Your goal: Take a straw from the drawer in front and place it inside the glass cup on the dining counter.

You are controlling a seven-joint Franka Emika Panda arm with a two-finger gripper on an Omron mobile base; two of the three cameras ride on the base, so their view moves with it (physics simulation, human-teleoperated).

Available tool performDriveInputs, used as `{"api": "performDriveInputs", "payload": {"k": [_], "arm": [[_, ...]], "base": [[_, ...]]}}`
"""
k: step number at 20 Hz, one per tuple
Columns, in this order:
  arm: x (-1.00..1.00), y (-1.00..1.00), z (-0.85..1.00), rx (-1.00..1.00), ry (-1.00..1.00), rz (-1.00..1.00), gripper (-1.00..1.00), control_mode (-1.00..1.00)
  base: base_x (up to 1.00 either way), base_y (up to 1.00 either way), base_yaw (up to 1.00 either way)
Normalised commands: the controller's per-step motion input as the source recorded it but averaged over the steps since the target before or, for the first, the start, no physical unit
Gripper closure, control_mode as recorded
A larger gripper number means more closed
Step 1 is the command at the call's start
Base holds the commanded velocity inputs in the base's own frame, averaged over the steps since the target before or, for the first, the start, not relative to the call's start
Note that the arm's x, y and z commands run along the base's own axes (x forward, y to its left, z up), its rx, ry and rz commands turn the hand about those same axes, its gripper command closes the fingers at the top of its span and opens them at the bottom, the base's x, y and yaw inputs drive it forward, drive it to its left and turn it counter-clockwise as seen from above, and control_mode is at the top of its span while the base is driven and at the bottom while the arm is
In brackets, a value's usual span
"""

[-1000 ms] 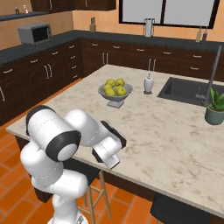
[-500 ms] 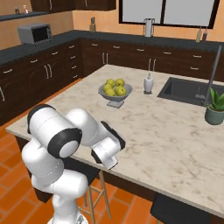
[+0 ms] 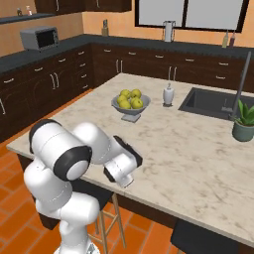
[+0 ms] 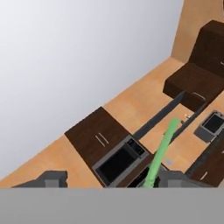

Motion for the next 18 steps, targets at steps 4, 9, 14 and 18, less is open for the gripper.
{"api": "performDriveInputs", "payload": {"k": [4, 9, 14, 18], "arm": [[0.00, 0.00, 0.98, 0.00, -0.07, -0.03, -1.00, -1.00], [-0.02, 0.00, 0.24, -0.06, -0.02, 0.00, -1.00, -1.00], [-0.06, 0.00, -0.51, -0.19, 0.00, 0.00, -1.00, -1.00], [-0.03, 0.00, -0.57, -0.16, -0.02, 0.00, -1.00, -1.00]], "base": [[0.00, 0.00, 0.00], [0.00, 0.00, 0.00], [0.00, 0.00, 0.00], [0.00, 0.00, 0.00]]}}
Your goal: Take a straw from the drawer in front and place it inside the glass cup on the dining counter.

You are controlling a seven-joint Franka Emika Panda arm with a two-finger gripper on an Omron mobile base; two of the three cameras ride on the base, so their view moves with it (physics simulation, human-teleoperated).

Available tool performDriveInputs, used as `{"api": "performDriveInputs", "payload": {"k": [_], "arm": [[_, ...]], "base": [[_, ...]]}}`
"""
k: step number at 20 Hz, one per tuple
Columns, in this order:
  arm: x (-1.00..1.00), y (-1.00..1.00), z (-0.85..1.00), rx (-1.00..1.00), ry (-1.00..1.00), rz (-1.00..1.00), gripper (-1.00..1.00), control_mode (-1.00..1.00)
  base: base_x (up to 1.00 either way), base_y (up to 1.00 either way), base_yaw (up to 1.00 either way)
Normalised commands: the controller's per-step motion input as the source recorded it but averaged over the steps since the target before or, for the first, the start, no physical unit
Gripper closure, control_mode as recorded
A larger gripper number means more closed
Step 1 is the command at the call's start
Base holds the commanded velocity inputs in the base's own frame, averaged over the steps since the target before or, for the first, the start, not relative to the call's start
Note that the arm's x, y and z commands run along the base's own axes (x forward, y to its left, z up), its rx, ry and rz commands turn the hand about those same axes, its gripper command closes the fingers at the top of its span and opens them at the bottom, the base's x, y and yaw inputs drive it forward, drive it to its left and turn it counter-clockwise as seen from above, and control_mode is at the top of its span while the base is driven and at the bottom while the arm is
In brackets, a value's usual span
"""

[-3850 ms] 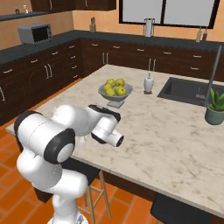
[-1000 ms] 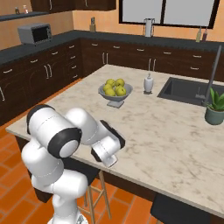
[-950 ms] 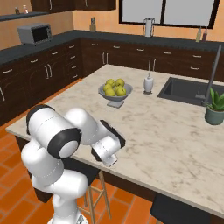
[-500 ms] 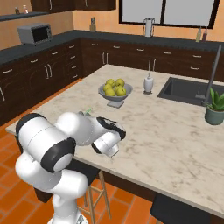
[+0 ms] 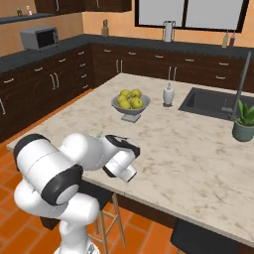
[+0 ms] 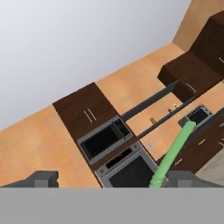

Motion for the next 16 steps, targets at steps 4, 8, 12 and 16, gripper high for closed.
{"api": "performDriveInputs", "payload": {"k": [4, 8, 12, 16], "arm": [[0.08, 0.04, -0.12, -0.06, -0.04, 0.00, -1.00, -1.00], [0.04, 0.09, -0.10, -0.16, -0.04, 0.00, -1.00, -1.00], [0.00, 0.31, 0.00, -0.49, 0.00, -0.05, -1.00, -1.00], [0.00, 0.13, 0.11, -0.68, 0.02, -0.09, -1.00, -1.00]], "base": [[0.00, 0.00, 0.00], [0.00, 0.00, 0.00], [0.00, 0.00, 0.00], [0.00, 0.00, 0.00]]}}
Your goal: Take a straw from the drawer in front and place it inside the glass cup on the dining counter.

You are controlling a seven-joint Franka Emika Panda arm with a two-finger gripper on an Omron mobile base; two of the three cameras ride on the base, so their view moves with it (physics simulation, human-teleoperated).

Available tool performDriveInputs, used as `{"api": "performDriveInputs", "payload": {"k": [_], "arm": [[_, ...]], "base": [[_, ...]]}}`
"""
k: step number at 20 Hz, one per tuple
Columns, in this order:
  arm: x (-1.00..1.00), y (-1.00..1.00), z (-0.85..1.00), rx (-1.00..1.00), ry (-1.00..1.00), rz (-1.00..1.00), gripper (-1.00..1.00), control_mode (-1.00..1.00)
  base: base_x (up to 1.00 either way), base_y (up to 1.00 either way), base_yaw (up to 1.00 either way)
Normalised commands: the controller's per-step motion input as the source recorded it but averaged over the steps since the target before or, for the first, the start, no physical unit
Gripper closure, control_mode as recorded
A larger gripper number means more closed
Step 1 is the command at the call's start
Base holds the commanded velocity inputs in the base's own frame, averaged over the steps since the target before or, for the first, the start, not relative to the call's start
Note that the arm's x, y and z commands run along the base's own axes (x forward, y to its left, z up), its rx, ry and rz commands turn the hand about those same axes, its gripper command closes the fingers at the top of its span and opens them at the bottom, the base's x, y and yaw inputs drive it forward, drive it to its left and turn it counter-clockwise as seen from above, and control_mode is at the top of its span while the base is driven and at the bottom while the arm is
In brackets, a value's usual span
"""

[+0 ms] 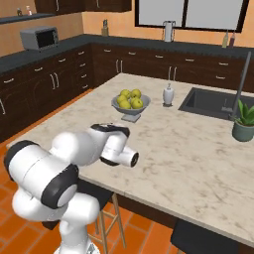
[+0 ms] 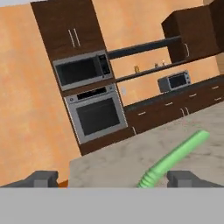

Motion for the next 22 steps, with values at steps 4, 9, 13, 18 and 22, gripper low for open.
{"api": "performDriveInputs", "payload": {"k": [4, 9, 13, 18, 22], "arm": [[0.00, 0.08, 0.35, -0.77, 0.02, -0.13, -1.00, -1.00], [0.00, 0.45, 0.20, -0.86, 0.18, -0.14, -1.00, -1.00], [0.00, 0.58, -0.22, -0.98, 0.37, -0.13, -1.00, -1.00], [0.00, 0.06, -0.17, -0.80, 0.35, -0.17, -1.00, -1.00], [0.00, -0.33, 0.30, -0.61, 0.27, -0.22, -1.00, -1.00]], "base": [[0.00, 0.00, 0.00], [0.00, 0.00, 0.00], [0.00, 0.00, 0.00], [0.00, 0.00, 0.00], [0.00, 0.00, 0.00]]}}
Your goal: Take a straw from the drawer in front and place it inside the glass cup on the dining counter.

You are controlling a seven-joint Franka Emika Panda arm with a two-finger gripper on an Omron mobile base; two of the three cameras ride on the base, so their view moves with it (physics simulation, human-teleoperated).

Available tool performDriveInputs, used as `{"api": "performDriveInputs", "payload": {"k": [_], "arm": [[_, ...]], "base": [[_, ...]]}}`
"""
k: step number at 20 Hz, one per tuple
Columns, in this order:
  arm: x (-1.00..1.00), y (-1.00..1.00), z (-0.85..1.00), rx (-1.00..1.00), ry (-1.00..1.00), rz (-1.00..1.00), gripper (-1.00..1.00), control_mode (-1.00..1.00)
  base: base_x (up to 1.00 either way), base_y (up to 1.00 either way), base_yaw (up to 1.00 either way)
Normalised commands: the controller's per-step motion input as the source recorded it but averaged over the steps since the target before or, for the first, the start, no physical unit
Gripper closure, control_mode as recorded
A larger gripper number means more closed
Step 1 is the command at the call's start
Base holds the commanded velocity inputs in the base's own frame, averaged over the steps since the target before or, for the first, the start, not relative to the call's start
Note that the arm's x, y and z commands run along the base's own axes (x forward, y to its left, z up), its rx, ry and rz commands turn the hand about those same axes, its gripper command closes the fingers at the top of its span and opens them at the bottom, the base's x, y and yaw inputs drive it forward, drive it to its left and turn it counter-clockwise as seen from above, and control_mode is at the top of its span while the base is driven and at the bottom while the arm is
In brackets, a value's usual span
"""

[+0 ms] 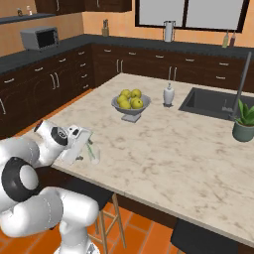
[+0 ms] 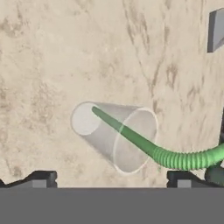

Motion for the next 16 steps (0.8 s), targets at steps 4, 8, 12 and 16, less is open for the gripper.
{"api": "performDriveInputs", "payload": {"k": [4, 8, 12, 16], "arm": [[0.04, -0.18, 0.78, -0.44, 0.12, -0.18, -1.00, -1.00], [-0.19, 0.00, 1.00, -0.05, -0.19, -0.10, -1.00, -1.00], [-0.93, -0.33, 1.00, 0.17, -0.40, 0.00, -1.00, -1.00], [-1.00, -0.79, 1.00, 0.39, -0.45, 0.00, -1.00, -1.00]], "base": [[0.00, 0.00, 0.00], [0.00, 0.00, 0.00], [0.00, 0.00, 0.00], [0.00, 0.00, 0.00]]}}
